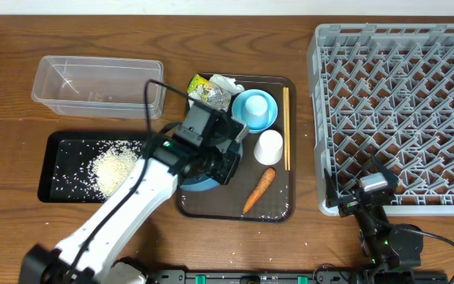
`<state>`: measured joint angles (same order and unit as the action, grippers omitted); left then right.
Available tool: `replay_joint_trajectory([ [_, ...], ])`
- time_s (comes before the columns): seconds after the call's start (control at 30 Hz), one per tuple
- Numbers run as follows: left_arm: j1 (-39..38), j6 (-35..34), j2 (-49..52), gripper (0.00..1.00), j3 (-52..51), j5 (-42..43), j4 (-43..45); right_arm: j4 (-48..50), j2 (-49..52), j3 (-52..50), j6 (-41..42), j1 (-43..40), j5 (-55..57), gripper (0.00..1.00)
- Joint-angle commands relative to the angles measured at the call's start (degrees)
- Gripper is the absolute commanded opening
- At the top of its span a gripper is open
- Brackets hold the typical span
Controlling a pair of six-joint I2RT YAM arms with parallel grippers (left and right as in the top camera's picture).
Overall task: Sort waste into correct bins and load items into the dishwasher rack
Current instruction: 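Carry the blue plate back and set it on the brown tray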
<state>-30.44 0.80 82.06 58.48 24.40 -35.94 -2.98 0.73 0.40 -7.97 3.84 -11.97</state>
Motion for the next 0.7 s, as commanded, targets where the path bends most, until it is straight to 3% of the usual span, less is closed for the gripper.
replay_joint_trajectory([
  [0.0,-0.3,-1.1,1.8,0.07,0.5,-0.5,1.7,-0.2,-0.1,-0.1,0.0,0.7,-0.1,0.99],
  [0.13,-0.3,-1.1,3.4,0.08,0.5,-0.5,2.7,-0.2,-0.1,-0.1,0.0,0.7,-0.1,0.99],
  [0.3,-0.3,-1.1,3.7,0.37,0.5,-0.5,2.7,-0.2,-0.1,-0.1,0.0,0.7,-0.1,0.99],
  [0.67,-0.3,-4.5,1.6,0.38,1.4,-0.5,2.6,-0.2,-0.1,-0.1,0.0,0.7,-0.1,0.99],
])
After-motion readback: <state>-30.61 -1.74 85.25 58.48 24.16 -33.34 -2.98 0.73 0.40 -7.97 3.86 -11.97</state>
